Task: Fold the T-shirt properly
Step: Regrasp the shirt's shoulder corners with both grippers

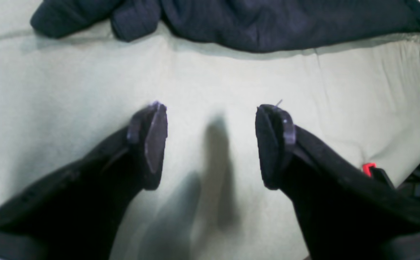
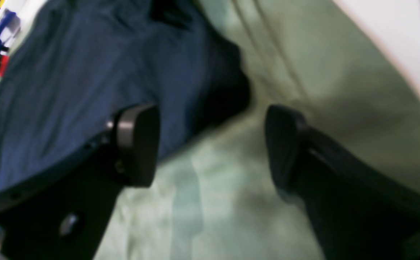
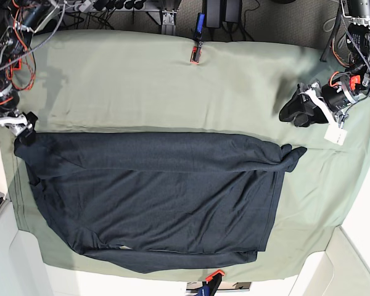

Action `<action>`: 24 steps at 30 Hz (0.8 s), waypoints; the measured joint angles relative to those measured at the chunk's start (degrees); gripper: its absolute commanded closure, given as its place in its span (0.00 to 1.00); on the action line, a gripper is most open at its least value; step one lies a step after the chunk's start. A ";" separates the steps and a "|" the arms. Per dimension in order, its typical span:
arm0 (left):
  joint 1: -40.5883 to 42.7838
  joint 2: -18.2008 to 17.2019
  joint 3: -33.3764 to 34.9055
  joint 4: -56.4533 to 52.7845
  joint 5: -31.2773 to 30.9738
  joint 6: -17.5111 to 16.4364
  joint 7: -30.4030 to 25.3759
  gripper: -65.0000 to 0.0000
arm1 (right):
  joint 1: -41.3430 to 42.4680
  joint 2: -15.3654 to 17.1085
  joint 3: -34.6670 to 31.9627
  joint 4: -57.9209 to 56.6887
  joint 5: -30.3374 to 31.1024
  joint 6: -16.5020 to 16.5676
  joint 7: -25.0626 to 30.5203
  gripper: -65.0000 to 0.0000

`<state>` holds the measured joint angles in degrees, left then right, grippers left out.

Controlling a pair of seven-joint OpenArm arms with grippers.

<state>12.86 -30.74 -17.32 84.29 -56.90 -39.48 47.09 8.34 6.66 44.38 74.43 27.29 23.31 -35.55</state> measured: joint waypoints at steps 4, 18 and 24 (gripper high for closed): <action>0.00 -0.04 0.00 0.00 1.33 0.00 -0.90 0.37 | 2.49 0.02 -0.37 -3.45 -1.16 0.00 0.55 0.31; 0.00 0.68 0.00 -1.44 2.10 0.00 -1.09 0.37 | 4.94 0.33 -2.64 -8.02 -1.31 0.28 3.76 0.31; -0.98 4.31 -0.02 -3.28 7.82 -0.07 -5.40 0.37 | 5.35 0.33 -6.03 -8.07 -3.19 0.28 3.69 0.31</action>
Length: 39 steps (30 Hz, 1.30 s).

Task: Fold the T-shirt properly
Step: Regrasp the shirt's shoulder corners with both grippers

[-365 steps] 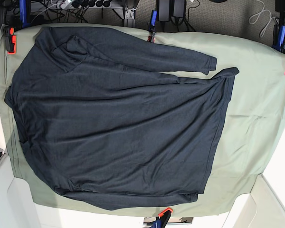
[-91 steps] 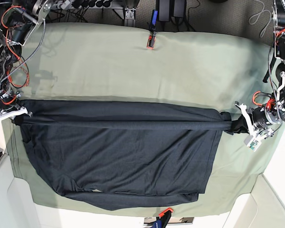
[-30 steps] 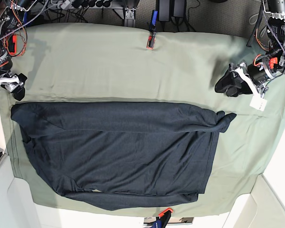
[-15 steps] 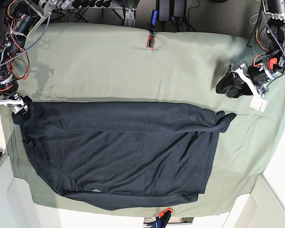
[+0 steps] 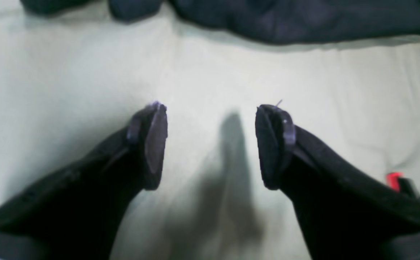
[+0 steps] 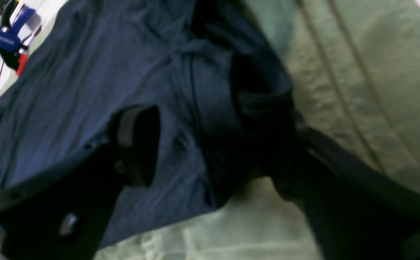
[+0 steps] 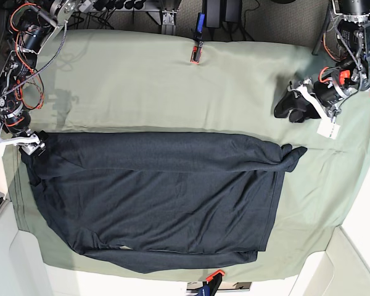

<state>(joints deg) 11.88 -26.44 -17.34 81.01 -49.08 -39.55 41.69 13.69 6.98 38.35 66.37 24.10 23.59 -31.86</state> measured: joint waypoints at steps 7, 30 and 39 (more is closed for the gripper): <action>-8.22 0.24 -0.28 -10.51 -0.22 -0.37 -1.46 0.37 | 0.15 0.00 -1.42 0.00 -0.83 0.02 0.37 0.31; -21.64 5.05 0.04 -18.99 4.22 2.03 -1.03 0.37 | 0.13 -0.02 -1.46 0.00 -1.03 0.02 -0.04 0.31; -23.15 5.99 5.66 -19.06 8.26 2.51 -3.37 0.39 | 0.13 0.02 -2.51 0.00 -1.05 0.02 -0.09 0.31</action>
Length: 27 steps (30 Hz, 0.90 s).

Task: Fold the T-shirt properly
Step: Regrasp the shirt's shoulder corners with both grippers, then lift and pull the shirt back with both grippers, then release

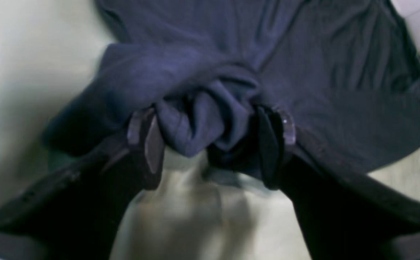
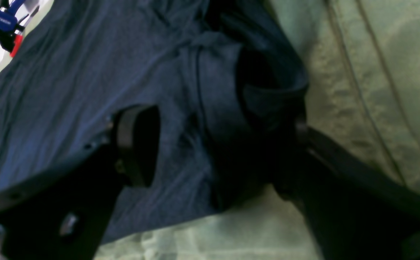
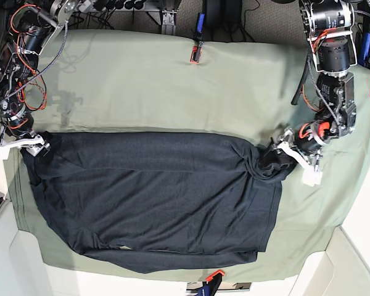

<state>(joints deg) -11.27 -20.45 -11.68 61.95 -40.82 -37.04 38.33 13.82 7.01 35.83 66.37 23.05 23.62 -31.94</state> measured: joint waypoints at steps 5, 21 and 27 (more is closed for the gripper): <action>-0.24 1.11 3.74 0.00 6.08 -0.02 -5.18 0.78 | 0.00 0.28 -4.13 0.00 -0.24 -0.02 0.42 0.44; -2.71 -3.28 3.80 2.84 0.63 -2.16 5.14 1.00 | -1.62 -0.02 -6.88 5.40 -5.51 4.31 -0.13 1.00; 0.17 -9.18 3.85 11.08 -4.44 -2.49 8.66 1.00 | -6.21 0.28 -6.99 16.41 -1.42 4.44 -4.94 1.00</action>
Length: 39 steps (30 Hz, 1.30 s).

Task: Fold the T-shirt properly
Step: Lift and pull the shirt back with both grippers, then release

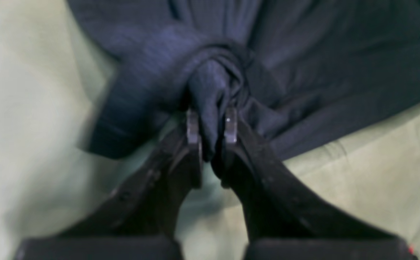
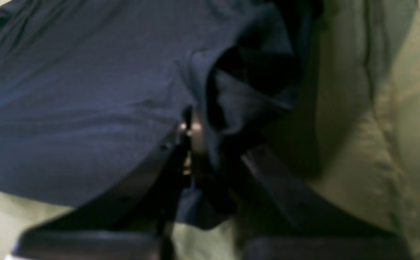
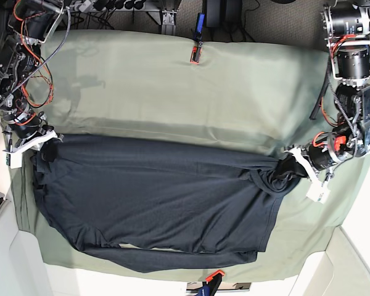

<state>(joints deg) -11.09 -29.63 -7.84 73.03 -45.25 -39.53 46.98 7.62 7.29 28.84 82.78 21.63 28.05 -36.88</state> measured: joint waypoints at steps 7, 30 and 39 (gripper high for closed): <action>7.65 -4.68 -0.04 5.68 -1.25 -0.22 1.05 1.00 | -8.39 -0.46 -0.28 7.26 1.31 1.07 -3.34 1.00; 32.81 -4.50 -15.28 18.45 -4.46 -1.03 2.75 1.00 | -26.84 2.25 -0.59 15.89 7.10 1.53 -4.72 1.00; 32.68 -3.74 -15.39 17.75 -3.02 -1.03 2.51 0.71 | -27.15 2.43 -0.52 15.89 5.92 1.97 -4.72 0.84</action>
<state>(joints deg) 21.58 -33.36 -23.22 90.78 -48.27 -40.56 49.50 -19.53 9.72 28.32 98.67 27.55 30.02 -41.60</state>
